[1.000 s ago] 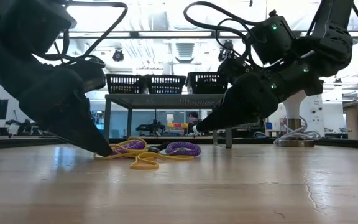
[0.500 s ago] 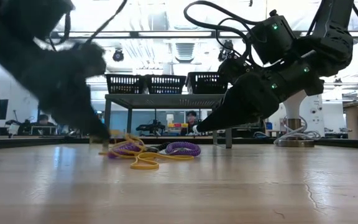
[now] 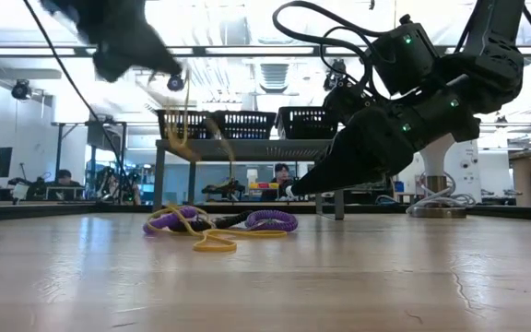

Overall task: Pick & Place Office Desk Supplies
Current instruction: Put the yellow rubberband into the left black bin on the shelf

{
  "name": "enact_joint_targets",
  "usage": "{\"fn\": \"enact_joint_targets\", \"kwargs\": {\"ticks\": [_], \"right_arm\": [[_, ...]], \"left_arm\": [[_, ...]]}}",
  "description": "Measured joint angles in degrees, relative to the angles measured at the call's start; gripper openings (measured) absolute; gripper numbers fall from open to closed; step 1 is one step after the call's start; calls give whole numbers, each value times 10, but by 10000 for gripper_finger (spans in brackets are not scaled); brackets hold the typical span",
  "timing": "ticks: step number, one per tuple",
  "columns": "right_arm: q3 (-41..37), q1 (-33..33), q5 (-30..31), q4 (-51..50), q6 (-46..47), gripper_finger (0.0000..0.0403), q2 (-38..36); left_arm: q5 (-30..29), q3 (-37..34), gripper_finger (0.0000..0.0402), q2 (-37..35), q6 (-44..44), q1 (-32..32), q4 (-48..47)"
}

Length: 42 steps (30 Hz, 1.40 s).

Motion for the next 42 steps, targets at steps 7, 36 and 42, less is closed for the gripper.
{"fn": "enact_joint_targets", "kwargs": {"ticks": [7, 36, 42], "right_arm": [[0, 0, 0, -1, 0, 126, 0], [9, 0, 0, 3, -5, 116, 0], [8, 0, 0, 2, -5, 122, 0]], "left_arm": [[-35, 43, 11, -7, 75, 3, -18], [77, -176, 8, -7, -178, -2, 31], [147, -270, 31, -7, -227, -2, 213]]}}
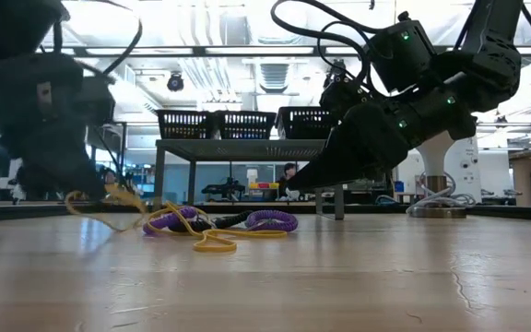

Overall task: Pick & Place Office Desk Supplies
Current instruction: Put the yellow rubberband into the left black bin on the shelf

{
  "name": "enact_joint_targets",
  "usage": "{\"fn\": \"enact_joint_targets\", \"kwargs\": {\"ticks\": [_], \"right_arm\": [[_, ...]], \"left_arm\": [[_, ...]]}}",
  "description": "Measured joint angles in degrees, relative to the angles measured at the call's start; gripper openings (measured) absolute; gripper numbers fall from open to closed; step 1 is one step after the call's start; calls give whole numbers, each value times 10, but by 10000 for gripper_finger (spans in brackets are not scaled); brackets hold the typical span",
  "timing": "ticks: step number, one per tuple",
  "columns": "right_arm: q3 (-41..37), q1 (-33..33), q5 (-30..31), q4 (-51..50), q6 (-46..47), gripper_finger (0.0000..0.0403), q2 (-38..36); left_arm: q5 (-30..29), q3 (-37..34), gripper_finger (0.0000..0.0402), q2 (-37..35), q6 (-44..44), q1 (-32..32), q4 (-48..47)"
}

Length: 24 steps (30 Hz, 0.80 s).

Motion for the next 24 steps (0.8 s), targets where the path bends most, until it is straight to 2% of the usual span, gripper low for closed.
{"fn": "enact_joint_targets", "kwargs": {"ticks": [7, 12, 15, 20, 24], "right_arm": [[0, 0, 0, 0, 0, 125, 0], [0, 0, 0, 0, 0, 119, 0], [0, 0, 0, 0, 0, 115, 0], [0, 0, 0, 0, 0, 115, 0], [0, 0, 0, 0, -1, 118, 0]], "left_arm": [[13, -23, 145, 0, -46, 0, 15], [65, 1, 203, 0, -37, 0, -14], [69, 45, 209, 0, -42, 0, -118], [68, 145, 197, 14, -42, 0, -336], [65, 203, 184, 32, -51, -1, -442]]}}
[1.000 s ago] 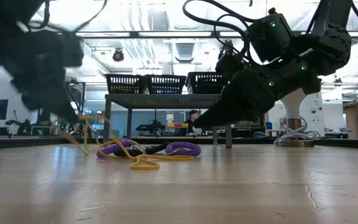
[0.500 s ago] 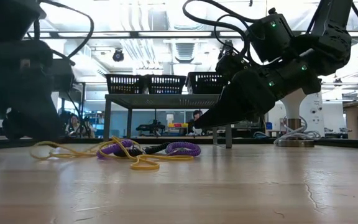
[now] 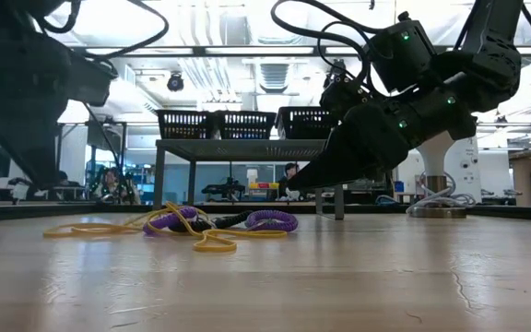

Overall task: Pick & Place Office Desk Supplies
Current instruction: Put the yellow rubberband into the left black bin on the shelf

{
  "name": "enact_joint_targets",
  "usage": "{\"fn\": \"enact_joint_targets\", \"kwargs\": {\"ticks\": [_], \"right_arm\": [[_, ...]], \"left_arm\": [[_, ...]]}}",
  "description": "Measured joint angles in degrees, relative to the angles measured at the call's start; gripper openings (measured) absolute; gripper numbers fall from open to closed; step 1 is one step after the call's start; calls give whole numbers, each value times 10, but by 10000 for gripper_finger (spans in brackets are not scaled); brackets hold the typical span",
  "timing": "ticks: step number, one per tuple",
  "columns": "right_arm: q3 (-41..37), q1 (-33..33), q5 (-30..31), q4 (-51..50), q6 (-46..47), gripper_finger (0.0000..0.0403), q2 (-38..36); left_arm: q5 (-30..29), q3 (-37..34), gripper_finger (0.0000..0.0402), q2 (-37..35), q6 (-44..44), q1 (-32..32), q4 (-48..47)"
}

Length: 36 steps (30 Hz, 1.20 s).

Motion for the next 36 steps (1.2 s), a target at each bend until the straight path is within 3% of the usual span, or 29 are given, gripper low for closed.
{"fn": "enact_joint_targets", "kwargs": {"ticks": [7, 11, 14, 17, 19, 28, 36], "right_arm": [[0, -1, 0, 0, -7, 119, 0], [0, 0, 0, 0, -7, 113, 0], [0, 0, 0, 0, -9, 110, 0], [0, 0, 0, 0, -10, 109, 0], [0, 0, 0, 0, -10, 111, 0], [0, 0, 0, 0, -9, 109, 0], [0, 0, 2, 0, -9, 107, 0]], "left_arm": [[-93, -3, 175, 13, -69, 2, -20], [-109, -32, 175, 11, -110, 10, 6], [-100, -65, 172, 11, -99, 9, 111], [-62, -101, 164, 12, -31, 2, 250], [-39, -115, 157, 12, -5, -4, 294], [17, -96, 123, 12, -47, -10, 138], [-40, -127, 122, 20, -49, -10, 246]]}}
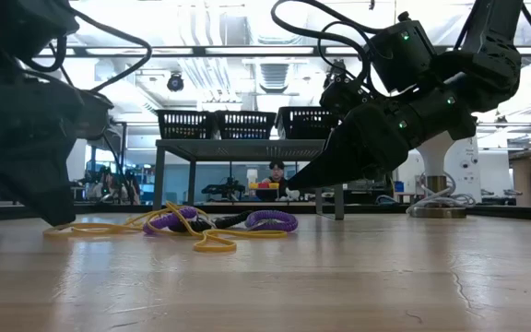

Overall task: Pick & Place Office Desk Supplies
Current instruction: Put the yellow rubberband into the left black bin on the shelf

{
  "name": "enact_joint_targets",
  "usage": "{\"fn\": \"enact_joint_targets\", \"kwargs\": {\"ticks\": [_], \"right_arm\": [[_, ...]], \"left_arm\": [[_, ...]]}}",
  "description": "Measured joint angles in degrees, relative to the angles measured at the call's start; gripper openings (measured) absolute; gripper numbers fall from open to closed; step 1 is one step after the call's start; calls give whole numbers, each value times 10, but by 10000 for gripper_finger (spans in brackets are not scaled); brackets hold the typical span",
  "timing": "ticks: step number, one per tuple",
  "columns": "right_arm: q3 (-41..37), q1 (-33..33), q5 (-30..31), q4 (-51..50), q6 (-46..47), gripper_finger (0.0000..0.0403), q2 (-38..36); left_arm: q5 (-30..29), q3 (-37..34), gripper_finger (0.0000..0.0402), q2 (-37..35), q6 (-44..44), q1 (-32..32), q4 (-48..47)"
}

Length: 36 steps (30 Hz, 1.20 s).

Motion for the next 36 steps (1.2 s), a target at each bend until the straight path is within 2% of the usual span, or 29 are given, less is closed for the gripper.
{"fn": "enact_joint_targets", "kwargs": {"ticks": [8, 10, 14, 18, 23, 28, 32, 36], "right_arm": [[0, 0, 0, 0, 2, 105, 0], [0, 0, 0, 0, 2, 103, 0], [0, 0, 0, 0, 1, 100, 0], [0, 0, 0, 0, 1, 102, 0], [0, 0, 0, 0, 0, 104, 0], [0, 0, 1, 0, -5, 98, 0], [0, 0, 2, 0, -5, 95, 0], [0, 0, 2, 0, -5, 98, 0]], "left_arm": [[-19, 4, 104, 36, -8, -1, 0], [-19, 9, 84, 39, 6, -2, -3], [-17, 26, 16, 41, 36, -1, -36], [-7, 66, 4, 42, 31, -2, -138], [-27, 177, 2, 41, 34, -2, -309], [-101, 315, 1, 40, 57, -2, -455], [-180, 415, 1, 40, 92, -1, -524], [-253, 496, 0, 40, 149, 3, -551]]}}
